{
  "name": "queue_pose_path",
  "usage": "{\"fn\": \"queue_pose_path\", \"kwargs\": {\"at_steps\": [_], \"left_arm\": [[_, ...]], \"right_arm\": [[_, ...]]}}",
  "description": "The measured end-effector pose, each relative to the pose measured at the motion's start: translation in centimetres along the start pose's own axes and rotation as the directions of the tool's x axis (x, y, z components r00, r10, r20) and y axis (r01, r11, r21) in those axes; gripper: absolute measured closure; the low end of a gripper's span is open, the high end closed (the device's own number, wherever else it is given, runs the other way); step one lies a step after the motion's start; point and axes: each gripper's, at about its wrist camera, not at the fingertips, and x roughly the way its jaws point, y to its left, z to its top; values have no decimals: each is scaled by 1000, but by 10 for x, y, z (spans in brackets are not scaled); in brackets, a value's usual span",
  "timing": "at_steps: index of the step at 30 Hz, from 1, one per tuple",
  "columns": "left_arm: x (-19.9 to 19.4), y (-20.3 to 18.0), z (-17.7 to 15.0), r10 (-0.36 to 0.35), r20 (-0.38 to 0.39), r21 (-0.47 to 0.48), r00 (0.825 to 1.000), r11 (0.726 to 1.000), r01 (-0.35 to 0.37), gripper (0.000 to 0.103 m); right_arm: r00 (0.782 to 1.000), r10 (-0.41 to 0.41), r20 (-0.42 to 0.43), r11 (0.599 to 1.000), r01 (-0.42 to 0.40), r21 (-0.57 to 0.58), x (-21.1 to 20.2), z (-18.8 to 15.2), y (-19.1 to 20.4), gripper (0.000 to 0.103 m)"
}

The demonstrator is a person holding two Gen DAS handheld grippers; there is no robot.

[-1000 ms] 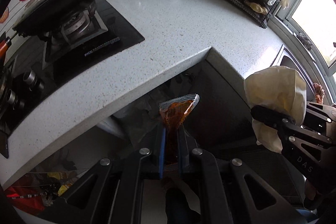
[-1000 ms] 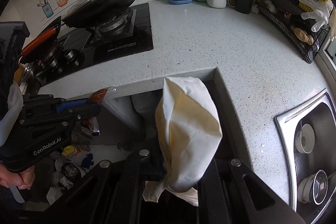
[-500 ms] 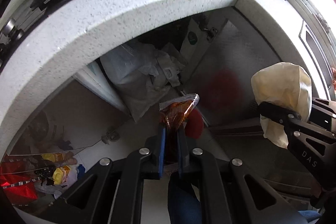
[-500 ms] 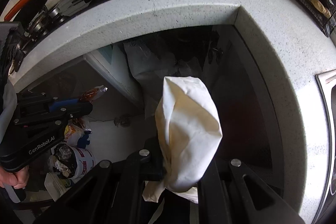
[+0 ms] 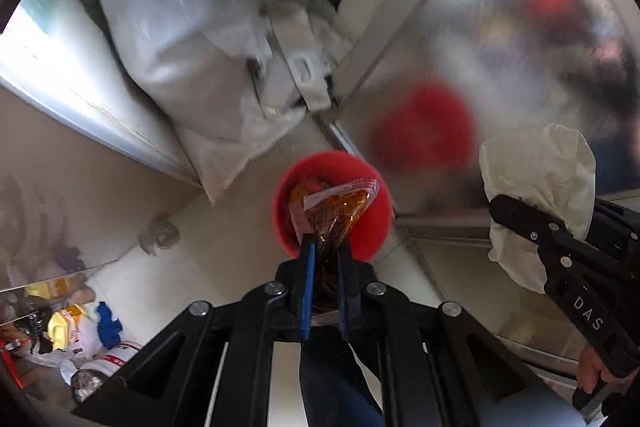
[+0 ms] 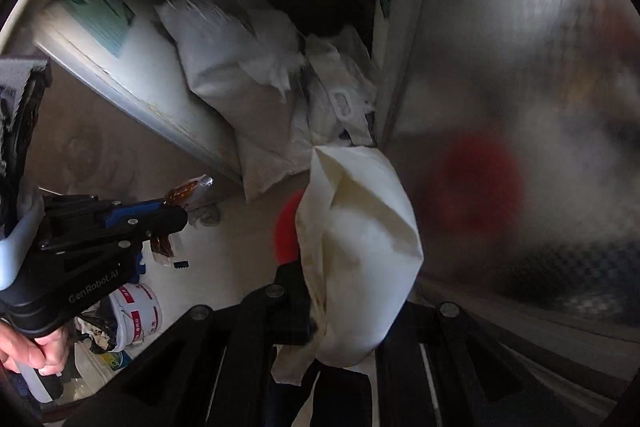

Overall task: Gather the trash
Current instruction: 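Open both tools to drop the packet and tissue into the bin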

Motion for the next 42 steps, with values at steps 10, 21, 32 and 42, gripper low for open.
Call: {"fn": "queue_pose_path", "kwargs": {"at_steps": [10, 21, 32, 42], "left_arm": [[82, -11, -8, -22, -57, 60, 998, 998, 26, 94], [114, -26, -3, -16, -74, 103, 997, 994, 23, 64], [103, -19, -6, -24, -80, 88, 997, 996, 31, 55], [83, 13, -15, 57, -8, 10, 998, 998, -57, 23]], "right_arm": [[999, -20, -39, 997, 23, 77, 68, -23, -31, 95], [999, -23, -47, 992, 29, 120, 85, -30, -49, 95], [999, -10, -39, 997, 13, 72, 75, -30, -40, 95], [997, 46, -60, 999, -47, -16, 92, -21, -16, 95]]}}
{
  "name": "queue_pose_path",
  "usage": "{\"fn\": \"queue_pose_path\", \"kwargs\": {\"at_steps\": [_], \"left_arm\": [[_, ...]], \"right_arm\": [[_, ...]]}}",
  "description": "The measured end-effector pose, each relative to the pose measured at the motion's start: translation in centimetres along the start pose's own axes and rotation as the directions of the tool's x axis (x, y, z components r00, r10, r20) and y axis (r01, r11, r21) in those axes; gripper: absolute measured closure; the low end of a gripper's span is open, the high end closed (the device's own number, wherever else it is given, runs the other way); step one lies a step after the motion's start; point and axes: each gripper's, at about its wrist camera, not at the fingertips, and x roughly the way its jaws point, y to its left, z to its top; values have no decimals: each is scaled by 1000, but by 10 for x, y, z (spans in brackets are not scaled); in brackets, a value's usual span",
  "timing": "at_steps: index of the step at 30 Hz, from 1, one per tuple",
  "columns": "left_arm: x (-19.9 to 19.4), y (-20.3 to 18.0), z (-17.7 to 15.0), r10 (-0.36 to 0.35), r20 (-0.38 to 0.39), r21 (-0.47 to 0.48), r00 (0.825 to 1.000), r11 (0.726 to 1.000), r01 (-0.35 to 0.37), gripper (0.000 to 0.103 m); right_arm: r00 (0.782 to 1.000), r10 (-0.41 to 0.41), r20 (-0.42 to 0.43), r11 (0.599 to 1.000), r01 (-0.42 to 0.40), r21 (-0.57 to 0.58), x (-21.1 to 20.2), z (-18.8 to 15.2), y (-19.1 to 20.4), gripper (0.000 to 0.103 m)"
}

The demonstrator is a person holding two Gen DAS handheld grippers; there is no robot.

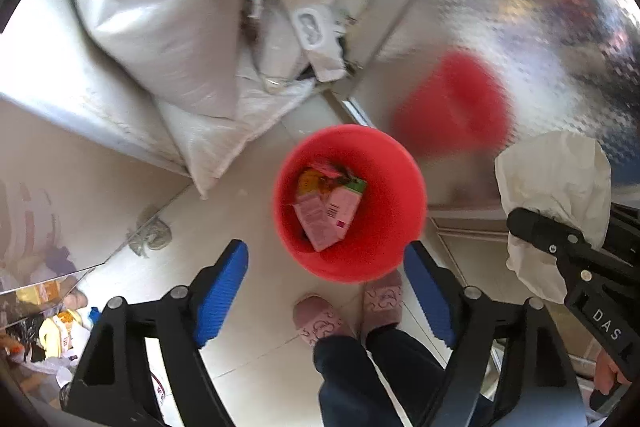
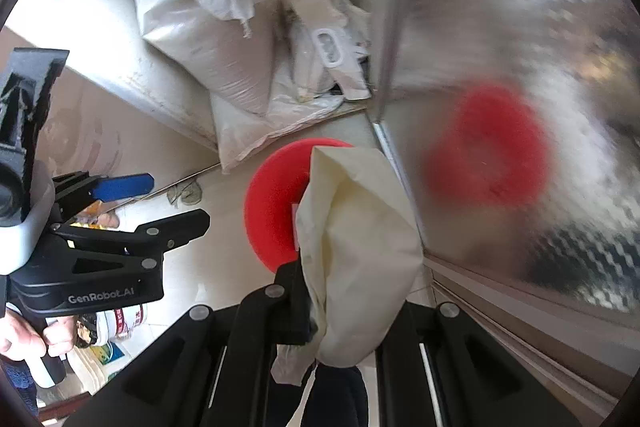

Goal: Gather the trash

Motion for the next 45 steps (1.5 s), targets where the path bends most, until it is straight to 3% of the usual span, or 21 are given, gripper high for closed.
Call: {"fn": "queue_pose_path", "kwargs": {"at_steps": [7, 12, 21, 23, 25, 27, 30, 37, 45], "left_arm": [[4, 28, -5, 48, 15, -60, 999, 997, -47, 14], [10, 38, -6, 47, 12, -81, 999, 996, -46, 1], [20, 51, -9, 56, -9, -106, 998, 993, -57, 1], [20, 54, -10, 59, -11, -113, 998, 992, -60, 1], [19, 55, -12, 64, -12, -117, 998, 991, -65, 1], [16, 54, -13, 70, -10, -120, 997, 990, -71, 1], [10, 52, -16, 90, -4, -117, 996, 989, -90, 1], [-29, 44, -21, 117, 34, -116, 993, 987, -112, 1], [-138, 24, -23, 166, 117, -162, 979, 976, -146, 1]], "right_arm": [[1000, 19, -23, 997, -21, -68, 21, 7, 14, 95], [999, 25, -37, 995, -29, -96, 35, 10, 19, 95], [999, 13, -49, 990, -20, -140, 53, 20, 26, 95], [999, 3, -52, 989, -11, -148, 57, 21, 28, 85], [998, 7, -66, 989, -17, -146, 59, 21, 29, 57], [998, 0, -60, 989, -9, -149, 57, 20, 29, 42], [998, -52, -39, 987, 45, -152, 51, 17, 31, 34], [997, -66, -28, 983, 60, -175, 18, 12, 31, 20], [989, -112, 95, 976, 127, -176, -89, 16, 43, 16]]}}
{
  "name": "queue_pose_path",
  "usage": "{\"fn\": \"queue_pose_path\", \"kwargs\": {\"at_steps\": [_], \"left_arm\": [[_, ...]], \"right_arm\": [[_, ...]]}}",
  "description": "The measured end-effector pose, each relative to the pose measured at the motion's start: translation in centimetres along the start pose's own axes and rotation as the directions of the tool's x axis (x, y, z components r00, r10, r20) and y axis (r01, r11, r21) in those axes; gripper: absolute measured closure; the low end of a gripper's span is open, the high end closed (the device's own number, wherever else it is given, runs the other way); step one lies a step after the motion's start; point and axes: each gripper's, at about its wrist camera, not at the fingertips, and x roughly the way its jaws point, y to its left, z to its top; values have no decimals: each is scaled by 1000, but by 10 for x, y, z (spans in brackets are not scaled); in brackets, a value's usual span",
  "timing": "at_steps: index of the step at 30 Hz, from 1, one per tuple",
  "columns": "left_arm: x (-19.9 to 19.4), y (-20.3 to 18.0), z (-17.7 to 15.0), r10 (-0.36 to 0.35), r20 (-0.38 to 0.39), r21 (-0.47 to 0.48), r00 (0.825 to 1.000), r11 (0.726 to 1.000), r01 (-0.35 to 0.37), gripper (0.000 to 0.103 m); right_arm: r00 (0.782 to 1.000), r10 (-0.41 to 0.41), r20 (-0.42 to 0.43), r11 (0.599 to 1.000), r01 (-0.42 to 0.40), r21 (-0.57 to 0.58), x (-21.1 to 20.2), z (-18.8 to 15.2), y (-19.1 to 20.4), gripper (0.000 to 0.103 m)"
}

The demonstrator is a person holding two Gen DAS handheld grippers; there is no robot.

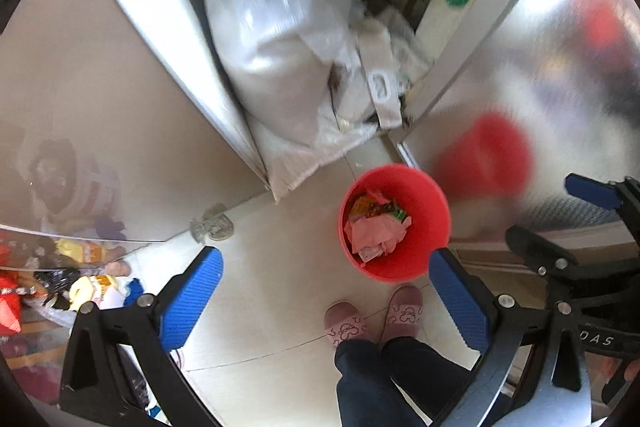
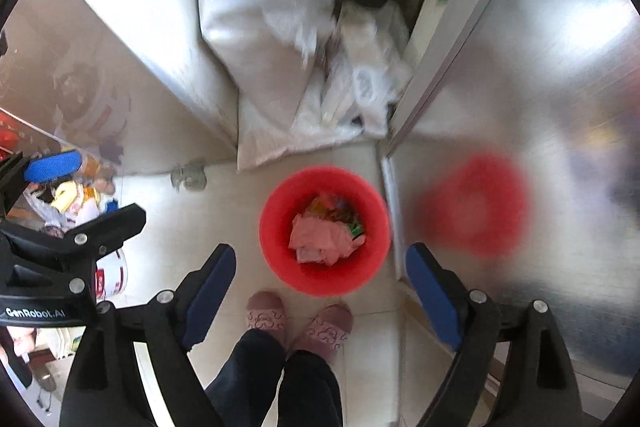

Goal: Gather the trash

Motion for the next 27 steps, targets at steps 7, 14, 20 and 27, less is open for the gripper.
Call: {"fn": "queue_pose_path", "kwargs": {"at_steps": [7, 14, 20, 27], "left_arm": [[-117, -5, 8, 13, 89, -97, 996, 995, -4, 1], [-213, -25, 21, 8, 191, -119, 982, 993, 16, 1], [-280, -35, 21, 13, 303, -116, 953, 993, 24, 1], [-355, -41, 12, -6, 430, -48, 903, 998, 30, 1]], "right_arm": [[995, -38, 92, 999, 39, -11, -113, 19, -3, 15], [970, -60, 238, 997, 72, -41, -212, 30, -12, 12], [941, -99, 324, 995, 99, 17, -277, 25, -16, 11], [896, -159, 414, 987, 129, 100, -337, 0, -19, 11]]}}
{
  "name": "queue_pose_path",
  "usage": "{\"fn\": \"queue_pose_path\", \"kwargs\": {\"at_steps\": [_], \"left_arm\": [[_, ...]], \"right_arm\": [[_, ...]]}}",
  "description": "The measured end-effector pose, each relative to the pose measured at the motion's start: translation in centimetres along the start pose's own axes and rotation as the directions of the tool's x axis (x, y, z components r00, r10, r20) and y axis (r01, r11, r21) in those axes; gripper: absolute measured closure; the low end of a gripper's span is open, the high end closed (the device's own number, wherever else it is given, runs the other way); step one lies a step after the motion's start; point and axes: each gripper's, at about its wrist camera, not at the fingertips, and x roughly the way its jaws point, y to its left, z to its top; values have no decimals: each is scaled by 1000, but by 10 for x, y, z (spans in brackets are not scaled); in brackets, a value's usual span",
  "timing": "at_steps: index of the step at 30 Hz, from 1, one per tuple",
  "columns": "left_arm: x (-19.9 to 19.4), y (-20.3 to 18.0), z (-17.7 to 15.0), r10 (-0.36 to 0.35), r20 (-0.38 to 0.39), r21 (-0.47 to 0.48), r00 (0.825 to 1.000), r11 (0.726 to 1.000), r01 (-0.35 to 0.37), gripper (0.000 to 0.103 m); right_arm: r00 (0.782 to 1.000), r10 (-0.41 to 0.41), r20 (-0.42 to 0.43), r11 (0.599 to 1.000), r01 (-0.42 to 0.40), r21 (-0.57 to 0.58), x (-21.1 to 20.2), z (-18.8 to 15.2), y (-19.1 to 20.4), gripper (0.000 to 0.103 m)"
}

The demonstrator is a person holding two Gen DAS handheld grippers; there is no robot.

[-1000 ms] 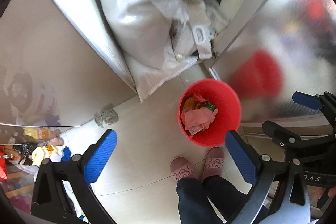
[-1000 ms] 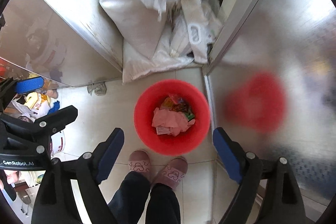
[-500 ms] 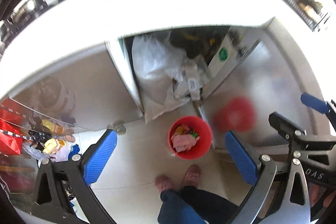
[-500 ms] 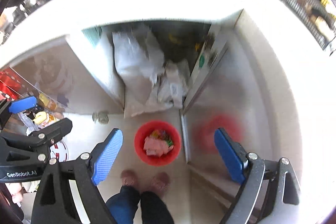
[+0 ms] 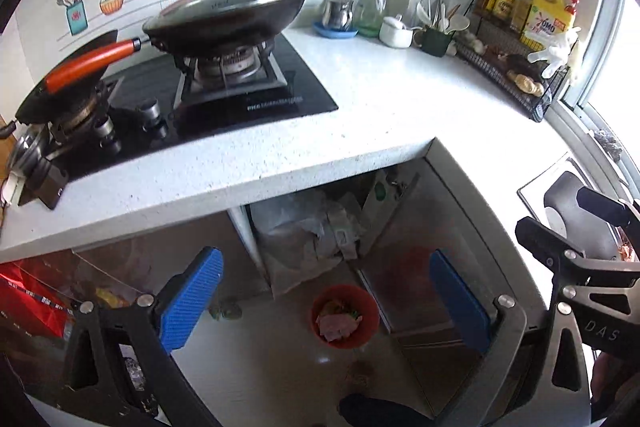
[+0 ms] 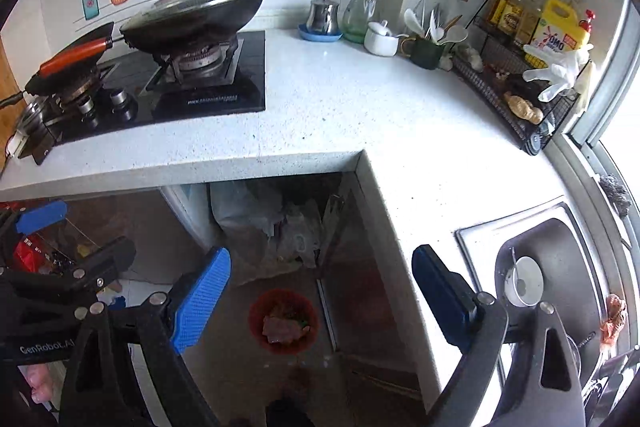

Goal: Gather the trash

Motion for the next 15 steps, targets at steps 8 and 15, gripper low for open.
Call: {"fn": "queue_pose_path", "kwargs": {"at_steps": [8, 15], "left_arm": [[-101, -15, 7, -63, 155, 98, 986, 994, 48, 1], [-172, -19, -12, -114, 228, 134, 967, 987, 85, 1]], "right_arm": [[987, -70, 144, 995, 59, 81, -97, -4, -5, 11], [973, -96, 208, 992, 77, 100, -151, -23, -2, 11]]}}
